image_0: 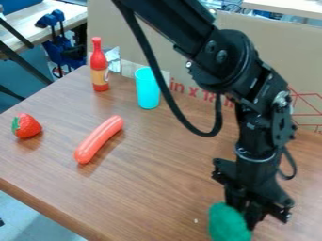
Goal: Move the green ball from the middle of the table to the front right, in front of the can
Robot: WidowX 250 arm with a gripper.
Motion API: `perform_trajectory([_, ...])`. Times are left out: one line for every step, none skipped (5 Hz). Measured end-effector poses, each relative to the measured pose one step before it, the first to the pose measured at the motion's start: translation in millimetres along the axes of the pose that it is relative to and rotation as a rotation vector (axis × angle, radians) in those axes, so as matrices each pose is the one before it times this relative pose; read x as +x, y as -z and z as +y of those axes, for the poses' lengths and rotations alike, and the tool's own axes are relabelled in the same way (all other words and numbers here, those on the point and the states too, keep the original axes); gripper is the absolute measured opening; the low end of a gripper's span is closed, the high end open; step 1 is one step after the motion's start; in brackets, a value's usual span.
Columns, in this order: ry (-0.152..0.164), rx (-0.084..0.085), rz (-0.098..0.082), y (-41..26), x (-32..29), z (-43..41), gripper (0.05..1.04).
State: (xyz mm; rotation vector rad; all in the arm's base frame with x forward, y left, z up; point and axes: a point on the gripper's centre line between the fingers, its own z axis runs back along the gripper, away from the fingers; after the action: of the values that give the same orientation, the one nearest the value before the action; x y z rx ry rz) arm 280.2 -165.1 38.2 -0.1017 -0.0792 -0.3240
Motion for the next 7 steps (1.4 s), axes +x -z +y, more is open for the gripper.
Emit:
perform_trajectory([-0.03, -0.0408, -0.0376, -0.22, 14.21, -18.78, 0.325])
perform_trajectory([-0.012, 0.0031, 0.0054, 6.86, 1.98, -13.5, 0.325])
perform_trajectory([-0.0213, 0.0063, 0.0132, 7.8, -1.34, -0.64, 0.38])
perform_trajectory([-0.0073, 0.0172, -0.0088, -0.04, 0.89, 7.66, 0.65])
perform_trajectory([-0.0107, 0.0193, -0.0646, -13.8, -3.75, 8.73, 0.936])
perform_trajectory([-0.0463, -0.01, -0.1052, -32.01, 1.86, 4.17, 1.017])
perform_trajectory([-0.0022, -0.0144, -0.0635, -30.09, 4.86, 5.8, 1.009])
